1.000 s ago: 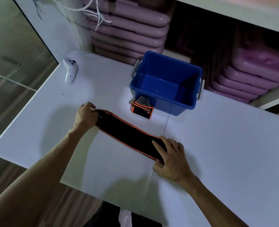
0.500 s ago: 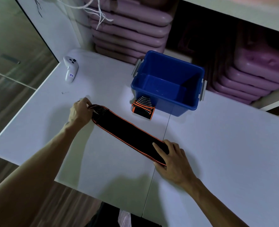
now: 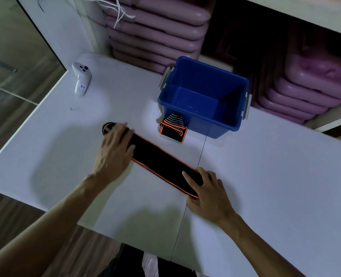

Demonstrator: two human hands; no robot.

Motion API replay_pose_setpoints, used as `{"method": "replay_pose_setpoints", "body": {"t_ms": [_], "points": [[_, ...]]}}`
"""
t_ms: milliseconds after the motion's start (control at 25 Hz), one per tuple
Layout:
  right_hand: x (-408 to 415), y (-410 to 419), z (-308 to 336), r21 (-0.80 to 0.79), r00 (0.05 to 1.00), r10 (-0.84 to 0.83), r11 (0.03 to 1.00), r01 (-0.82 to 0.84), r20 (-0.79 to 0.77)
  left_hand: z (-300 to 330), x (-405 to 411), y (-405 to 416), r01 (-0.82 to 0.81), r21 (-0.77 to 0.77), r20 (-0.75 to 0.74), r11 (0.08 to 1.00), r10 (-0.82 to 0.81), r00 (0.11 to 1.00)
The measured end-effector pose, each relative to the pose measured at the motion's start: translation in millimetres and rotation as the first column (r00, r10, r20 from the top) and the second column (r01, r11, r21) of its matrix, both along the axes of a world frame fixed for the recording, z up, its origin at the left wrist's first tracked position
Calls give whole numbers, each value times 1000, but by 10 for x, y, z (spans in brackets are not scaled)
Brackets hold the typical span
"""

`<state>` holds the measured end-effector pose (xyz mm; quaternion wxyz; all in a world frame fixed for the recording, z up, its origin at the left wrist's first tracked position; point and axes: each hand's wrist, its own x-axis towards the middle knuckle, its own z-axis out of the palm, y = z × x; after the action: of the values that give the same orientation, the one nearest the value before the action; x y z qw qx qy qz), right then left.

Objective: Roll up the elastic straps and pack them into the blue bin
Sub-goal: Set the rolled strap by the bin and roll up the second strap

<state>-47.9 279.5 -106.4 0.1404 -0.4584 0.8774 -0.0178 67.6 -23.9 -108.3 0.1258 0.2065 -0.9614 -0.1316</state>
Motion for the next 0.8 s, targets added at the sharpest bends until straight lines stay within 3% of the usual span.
{"method": "replay_pose_setpoints", "body": {"t_ms": [80,280,800], "points": [[-9,5,8,-6,1000,13,1000,-13,-8,-275,102,69,138,11,155,990,-138,978],[-8,10,-6,-16,999,25,1000,-25,-27,-420,128,-146,84,-12,294,996,-77,953],[20,24,-38,-168,995,-4,986,21,98,-346,11,-154,-2,33,227,999,-5,974]]}}
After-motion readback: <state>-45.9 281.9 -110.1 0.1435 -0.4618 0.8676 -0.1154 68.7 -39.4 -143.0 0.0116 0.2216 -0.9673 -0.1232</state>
